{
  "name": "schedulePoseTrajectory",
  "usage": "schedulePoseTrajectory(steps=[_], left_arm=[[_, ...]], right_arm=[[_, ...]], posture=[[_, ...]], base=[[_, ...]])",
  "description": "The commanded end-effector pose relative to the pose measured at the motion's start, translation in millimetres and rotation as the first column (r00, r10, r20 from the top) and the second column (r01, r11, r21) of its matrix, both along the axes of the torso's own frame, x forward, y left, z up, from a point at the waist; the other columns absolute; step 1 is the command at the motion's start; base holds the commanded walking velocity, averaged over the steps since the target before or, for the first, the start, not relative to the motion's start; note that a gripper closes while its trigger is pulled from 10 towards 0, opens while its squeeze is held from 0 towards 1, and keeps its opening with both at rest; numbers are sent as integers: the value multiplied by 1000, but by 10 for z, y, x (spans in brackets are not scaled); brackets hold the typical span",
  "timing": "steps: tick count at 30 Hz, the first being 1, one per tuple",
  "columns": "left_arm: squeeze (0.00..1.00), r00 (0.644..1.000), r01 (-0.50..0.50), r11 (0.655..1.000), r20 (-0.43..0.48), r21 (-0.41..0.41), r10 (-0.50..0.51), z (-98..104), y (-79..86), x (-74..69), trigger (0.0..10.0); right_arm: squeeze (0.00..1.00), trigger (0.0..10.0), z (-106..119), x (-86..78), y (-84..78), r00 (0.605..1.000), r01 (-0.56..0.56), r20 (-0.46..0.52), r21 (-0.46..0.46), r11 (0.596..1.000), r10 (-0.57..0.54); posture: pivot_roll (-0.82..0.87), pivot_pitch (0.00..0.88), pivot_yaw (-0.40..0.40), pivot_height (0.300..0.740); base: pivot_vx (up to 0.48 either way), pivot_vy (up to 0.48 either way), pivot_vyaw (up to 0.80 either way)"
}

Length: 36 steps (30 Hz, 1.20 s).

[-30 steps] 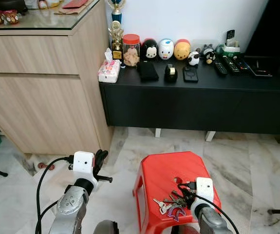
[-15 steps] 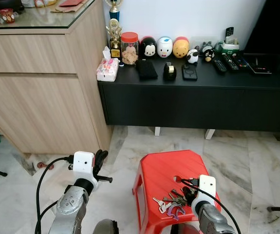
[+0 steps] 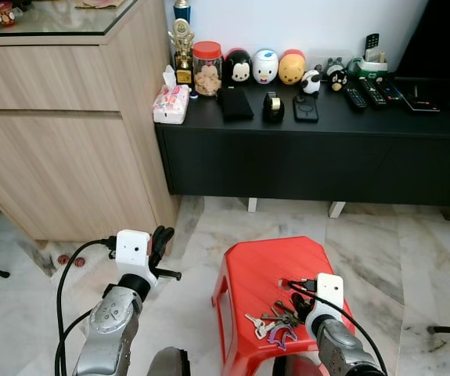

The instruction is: Hang keys on a hook

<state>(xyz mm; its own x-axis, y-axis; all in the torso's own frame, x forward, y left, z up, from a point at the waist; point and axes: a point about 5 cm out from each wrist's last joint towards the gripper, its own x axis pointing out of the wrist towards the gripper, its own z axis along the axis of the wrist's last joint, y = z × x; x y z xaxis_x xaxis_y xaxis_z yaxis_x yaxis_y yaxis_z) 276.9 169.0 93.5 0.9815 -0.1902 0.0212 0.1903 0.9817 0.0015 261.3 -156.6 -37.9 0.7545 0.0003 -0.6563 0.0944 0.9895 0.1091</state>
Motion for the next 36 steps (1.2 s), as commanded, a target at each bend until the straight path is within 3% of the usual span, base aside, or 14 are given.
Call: schedulePoseTrajectory(steps=[1,12,31,32,33,35,36], left_arm=[[0,1000,3,1000,-8,3,-3,-4,-10,-38,10000],[0,1000,0,1000,-22,9,0,-20,-11,-81,10000],[0,1000,0,1000,-28,13,0,-35,-25,-76,10000],[0,1000,1,1000,-28,14,-1,-37,-26,-77,10000],[0,1000,2,1000,-28,14,-1,-37,-27,-76,10000],[0,1000,3,1000,-28,15,-2,-37,-31,-75,10000],[0,1000,3,1000,-28,15,-3,-38,-33,-76,10000]], right_arm=[[0,10000,-53,-60,5,999,-6,-37,-9,1000,6],[0,10000,-91,-98,5,996,-31,-86,-25,999,29],[0,10000,-34,-33,-37,999,14,-41,-17,1000,-14],[0,6902,-33,-32,-35,999,13,-40,-17,1000,-14],[0,6902,-33,-31,-34,999,12,-40,-17,1000,-13],[0,4353,-30,-27,-31,999,14,-38,-15,1000,-14],[0,4235,-28,-25,-29,999,15,-36,-14,1000,-15]], posture=[[170,123,-38,632],[174,129,-41,632],[173,117,-39,632],[172,117,-40,632],[173,118,-40,632],[174,118,-39,632],[173,118,-39,632]], base=[[0,0,0],[0,0,0],[0,0,0],[0,0,0],[0,0,0],[0,0,0],[0,0,0]])
